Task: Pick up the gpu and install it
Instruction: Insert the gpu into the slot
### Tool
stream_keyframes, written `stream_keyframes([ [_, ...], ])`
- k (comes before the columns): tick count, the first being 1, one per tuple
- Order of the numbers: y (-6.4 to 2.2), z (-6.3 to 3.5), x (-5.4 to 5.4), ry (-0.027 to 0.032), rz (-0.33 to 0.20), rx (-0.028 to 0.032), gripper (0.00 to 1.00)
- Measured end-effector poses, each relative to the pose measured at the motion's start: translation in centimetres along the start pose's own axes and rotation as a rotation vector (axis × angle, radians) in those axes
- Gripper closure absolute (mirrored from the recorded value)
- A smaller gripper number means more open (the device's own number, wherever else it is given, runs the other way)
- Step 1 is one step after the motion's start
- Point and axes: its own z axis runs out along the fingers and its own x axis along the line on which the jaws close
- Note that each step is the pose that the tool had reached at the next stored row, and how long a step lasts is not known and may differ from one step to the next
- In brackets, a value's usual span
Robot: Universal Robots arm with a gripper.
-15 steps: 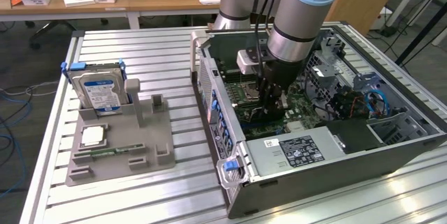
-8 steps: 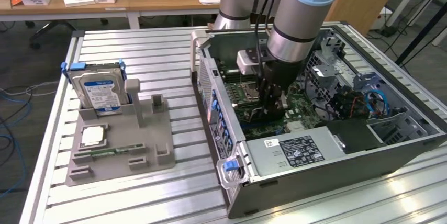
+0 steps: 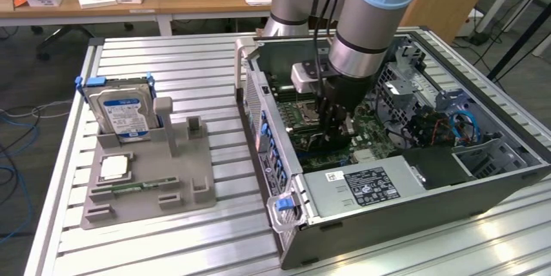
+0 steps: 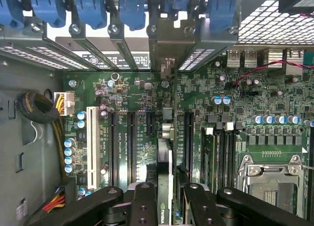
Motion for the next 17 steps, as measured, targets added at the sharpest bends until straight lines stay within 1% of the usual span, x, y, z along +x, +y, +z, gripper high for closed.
stream_keyframes([
  [3, 0.27, 0.00, -0.01, 0.0002, 0.000, 0.0025, 0.74],
  [5, 0.41, 0.01, -0.05, 0.0013, 0.000, 0.0057, 0.74],
  [8, 0.43, 0.13, -0.06, 0.0014, -0.001, 0.0065, 0.74],
  [9, 0.48, 0.59, -0.07, 0.0008, 0.000, 0.0127, 0.74],
  [10, 0.47, 0.69, -0.07, 0.0004, 0.000, 0.0145, 0.74],
  [14, 0.47, 0.69, -0.07, 0.0003, 0.000, 0.0146, 0.74],
  [15, 0.47, 0.85, -0.11, -0.0037, 0.000, 0.0162, 0.74],
  [16, 0.47, 0.78, -0.10, -0.0016, 0.000, 0.0155, 0.73],
  [17, 0.47, 0.74, -0.09, -0.0008, 0.000, 0.0151, 0.67],
])
